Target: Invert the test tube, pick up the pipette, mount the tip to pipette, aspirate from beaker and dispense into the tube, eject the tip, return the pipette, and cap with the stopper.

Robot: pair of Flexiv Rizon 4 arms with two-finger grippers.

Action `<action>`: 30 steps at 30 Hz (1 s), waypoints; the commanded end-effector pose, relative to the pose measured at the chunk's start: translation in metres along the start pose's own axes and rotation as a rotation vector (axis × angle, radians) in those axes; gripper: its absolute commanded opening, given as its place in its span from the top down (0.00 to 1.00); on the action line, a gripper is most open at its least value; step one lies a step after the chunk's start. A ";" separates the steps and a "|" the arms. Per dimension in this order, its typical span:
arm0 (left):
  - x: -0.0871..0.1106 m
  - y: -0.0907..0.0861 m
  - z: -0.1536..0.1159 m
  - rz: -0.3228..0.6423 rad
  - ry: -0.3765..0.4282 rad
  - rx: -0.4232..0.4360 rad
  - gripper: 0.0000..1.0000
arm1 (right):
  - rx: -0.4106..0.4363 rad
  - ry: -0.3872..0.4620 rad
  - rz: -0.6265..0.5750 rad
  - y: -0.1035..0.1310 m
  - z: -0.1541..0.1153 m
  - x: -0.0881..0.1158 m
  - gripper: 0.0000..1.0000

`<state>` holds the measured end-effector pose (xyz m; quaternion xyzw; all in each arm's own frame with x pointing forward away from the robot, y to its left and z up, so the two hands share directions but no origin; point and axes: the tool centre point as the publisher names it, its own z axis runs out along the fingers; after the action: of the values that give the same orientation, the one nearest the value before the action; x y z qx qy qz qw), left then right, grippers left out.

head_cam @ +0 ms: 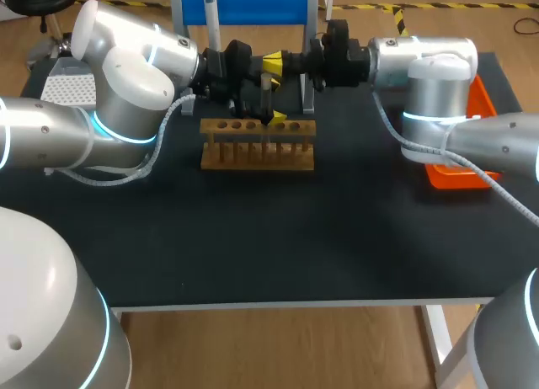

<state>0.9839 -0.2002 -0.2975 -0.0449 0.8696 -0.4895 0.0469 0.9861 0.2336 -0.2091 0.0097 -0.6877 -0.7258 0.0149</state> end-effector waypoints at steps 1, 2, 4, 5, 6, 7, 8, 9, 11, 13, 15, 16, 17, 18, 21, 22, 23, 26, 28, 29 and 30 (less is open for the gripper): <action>0.000 0.000 0.000 0.000 0.002 -0.001 0.00 | 0.023 -0.031 -0.011 0.007 -0.015 0.007 0.52; 0.000 0.000 0.000 0.000 0.002 -0.001 0.00 | 0.035 -0.038 -0.015 0.007 -0.018 0.007 0.16; 0.000 0.000 0.000 0.000 0.002 -0.001 0.00 | 0.050 -0.056 -0.019 0.006 -0.028 0.007 0.00; 0.000 0.000 0.000 0.000 0.002 -0.001 0.00 | 0.059 -0.066 -0.019 0.006 -0.033 0.008 0.00; 0.000 0.000 0.000 0.000 0.002 -0.001 0.00 | 0.067 -0.076 -0.019 0.005 -0.038 0.008 0.00; 0.000 0.000 0.000 0.000 0.002 -0.001 0.00 | 0.071 -0.085 -0.016 0.003 -0.043 0.008 0.00; 0.000 0.000 0.000 0.000 0.002 -0.001 0.00 | 0.082 -0.092 -0.014 0.002 -0.047 0.009 0.00; 0.000 0.000 0.000 0.000 0.002 -0.001 0.00 | 0.091 -0.099 -0.012 0.000 -0.051 0.010 0.00; 0.000 0.000 0.000 0.000 0.002 -0.001 0.00 | 0.116 -0.116 -0.007 -0.005 -0.059 0.012 0.00; 0.000 0.000 0.000 0.000 0.002 -0.001 0.00 | 0.138 -0.130 -0.003 -0.011 -0.067 0.014 0.00; 0.000 0.000 0.000 0.000 0.002 -0.001 0.00 | 0.149 -0.142 0.011 -0.017 -0.073 0.016 0.00; 0.000 0.000 0.000 0.000 0.002 -0.001 0.00 | 0.155 -0.148 0.016 -0.020 -0.076 0.018 0.00; 0.000 0.000 0.000 0.000 0.002 -0.001 0.00 | 0.160 -0.153 0.023 -0.024 -0.078 0.019 0.00; 0.000 0.000 0.000 0.000 0.002 -0.001 0.00 | 0.167 -0.159 0.030 -0.027 -0.081 0.021 0.00; 0.000 0.000 0.000 0.000 0.002 -0.001 0.00 | 0.193 -0.176 0.044 -0.037 -0.087 0.025 0.00; 0.000 0.000 0.000 0.000 0.002 -0.001 0.00 | 0.200 -0.180 0.048 -0.040 -0.088 0.026 0.00; 0.000 0.000 0.000 0.000 0.002 -0.001 0.00 | 0.218 -0.190 0.041 -0.042 -0.090 0.027 0.00; 0.000 0.000 0.000 0.000 0.002 -0.001 0.00 | 0.247 -0.204 0.035 -0.044 -0.091 0.027 0.00; 0.000 0.000 0.000 0.000 0.002 -0.001 0.00 | 0.247 -0.204 0.035 -0.044 -0.091 0.027 0.00; 0.000 0.000 0.000 0.000 0.002 -0.001 0.00 | 0.247 -0.204 0.035 -0.044 -0.091 0.027 0.00; 0.000 0.000 0.000 0.000 0.002 -0.001 0.00 | 0.247 -0.204 0.035 -0.044 -0.091 0.027 0.00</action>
<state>0.9839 -0.2001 -0.2975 -0.0450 0.8696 -0.4895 0.0469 0.9649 0.1453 -0.2603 -0.0719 -0.7684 -0.6346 -0.0417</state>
